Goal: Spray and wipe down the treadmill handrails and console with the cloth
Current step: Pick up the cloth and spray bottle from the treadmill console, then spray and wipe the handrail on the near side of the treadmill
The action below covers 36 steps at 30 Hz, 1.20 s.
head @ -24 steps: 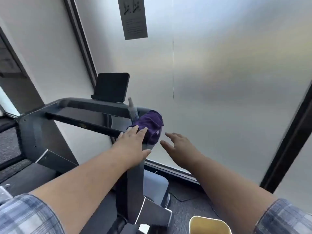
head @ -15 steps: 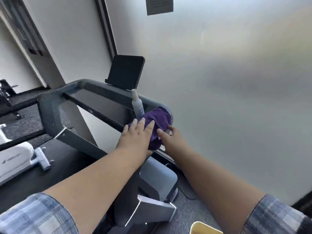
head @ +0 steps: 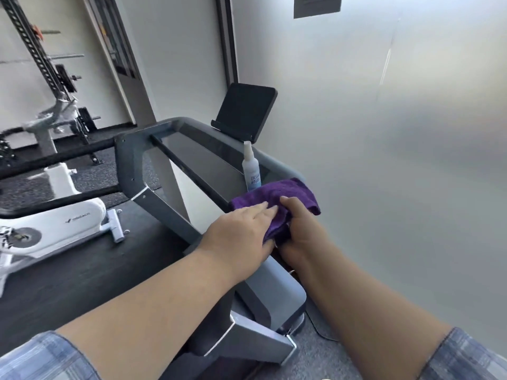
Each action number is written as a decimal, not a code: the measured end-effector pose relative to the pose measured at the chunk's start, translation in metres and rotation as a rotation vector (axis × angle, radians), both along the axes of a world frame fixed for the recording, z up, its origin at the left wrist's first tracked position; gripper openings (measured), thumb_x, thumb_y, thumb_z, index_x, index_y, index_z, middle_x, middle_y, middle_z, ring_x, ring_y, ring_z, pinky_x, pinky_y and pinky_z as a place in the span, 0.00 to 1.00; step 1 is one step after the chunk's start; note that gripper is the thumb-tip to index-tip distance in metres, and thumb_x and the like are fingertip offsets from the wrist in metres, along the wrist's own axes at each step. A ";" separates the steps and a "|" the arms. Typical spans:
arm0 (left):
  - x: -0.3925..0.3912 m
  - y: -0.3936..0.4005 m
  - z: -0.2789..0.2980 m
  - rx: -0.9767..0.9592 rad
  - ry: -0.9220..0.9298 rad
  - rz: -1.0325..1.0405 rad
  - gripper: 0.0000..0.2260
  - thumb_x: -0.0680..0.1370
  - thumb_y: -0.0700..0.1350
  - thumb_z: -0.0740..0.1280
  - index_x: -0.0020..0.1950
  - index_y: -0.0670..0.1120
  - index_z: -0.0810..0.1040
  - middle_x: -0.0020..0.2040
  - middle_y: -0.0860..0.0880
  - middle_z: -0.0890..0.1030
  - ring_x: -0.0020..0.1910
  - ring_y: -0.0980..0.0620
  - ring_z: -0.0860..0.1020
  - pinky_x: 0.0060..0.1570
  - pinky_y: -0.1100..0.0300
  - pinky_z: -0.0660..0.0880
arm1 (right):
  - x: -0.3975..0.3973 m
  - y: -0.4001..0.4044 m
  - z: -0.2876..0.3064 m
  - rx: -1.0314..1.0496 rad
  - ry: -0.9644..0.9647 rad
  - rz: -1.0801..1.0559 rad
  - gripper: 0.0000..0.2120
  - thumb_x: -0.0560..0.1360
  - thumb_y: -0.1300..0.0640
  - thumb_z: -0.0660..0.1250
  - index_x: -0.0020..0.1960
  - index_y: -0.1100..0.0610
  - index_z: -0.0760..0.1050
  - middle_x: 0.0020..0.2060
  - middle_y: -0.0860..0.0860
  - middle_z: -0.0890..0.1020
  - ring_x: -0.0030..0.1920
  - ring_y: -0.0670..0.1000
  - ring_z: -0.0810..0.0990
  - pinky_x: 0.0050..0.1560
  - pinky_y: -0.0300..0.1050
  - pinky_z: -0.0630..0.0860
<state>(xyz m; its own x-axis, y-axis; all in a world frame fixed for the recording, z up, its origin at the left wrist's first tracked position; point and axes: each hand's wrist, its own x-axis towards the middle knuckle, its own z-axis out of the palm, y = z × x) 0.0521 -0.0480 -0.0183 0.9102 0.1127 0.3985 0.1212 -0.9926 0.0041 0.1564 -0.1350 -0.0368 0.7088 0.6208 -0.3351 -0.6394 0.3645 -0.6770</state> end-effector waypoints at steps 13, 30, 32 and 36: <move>-0.003 -0.021 0.005 -0.973 -0.247 -0.097 0.33 0.78 0.68 0.52 0.78 0.52 0.63 0.75 0.55 0.66 0.74 0.62 0.61 0.74 0.62 0.57 | -0.005 -0.017 0.024 0.097 -0.162 0.027 0.16 0.74 0.53 0.66 0.57 0.60 0.81 0.53 0.60 0.85 0.52 0.62 0.84 0.49 0.56 0.80; 0.086 0.059 0.031 -0.713 -0.352 0.381 0.31 0.78 0.57 0.65 0.77 0.61 0.52 0.72 0.48 0.65 0.63 0.50 0.72 0.52 0.58 0.67 | -0.003 -0.025 0.022 0.192 0.068 -0.183 0.09 0.79 0.54 0.66 0.58 0.52 0.78 0.46 0.52 0.87 0.44 0.56 0.87 0.44 0.60 0.83; 0.104 0.066 0.029 -0.691 -0.296 0.394 0.37 0.77 0.55 0.68 0.77 0.62 0.46 0.74 0.45 0.63 0.66 0.46 0.72 0.54 0.55 0.69 | -0.001 -0.030 0.018 0.191 0.063 -0.204 0.09 0.79 0.55 0.66 0.57 0.52 0.80 0.47 0.53 0.87 0.45 0.55 0.87 0.38 0.55 0.83; 0.128 0.069 0.019 -0.608 -0.211 0.374 0.34 0.78 0.51 0.69 0.76 0.60 0.50 0.70 0.45 0.69 0.63 0.43 0.75 0.54 0.53 0.71 | 0.001 -0.039 0.012 0.198 0.036 -0.213 0.09 0.80 0.55 0.65 0.57 0.54 0.81 0.49 0.56 0.87 0.46 0.57 0.87 0.37 0.53 0.82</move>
<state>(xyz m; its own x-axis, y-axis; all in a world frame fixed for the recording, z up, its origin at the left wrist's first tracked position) 0.1805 0.0208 0.0004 0.6789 0.6563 0.3292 0.3859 -0.7004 0.6005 0.1573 -0.1738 -0.0247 0.8200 0.5153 -0.2493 -0.5566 0.6159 -0.5576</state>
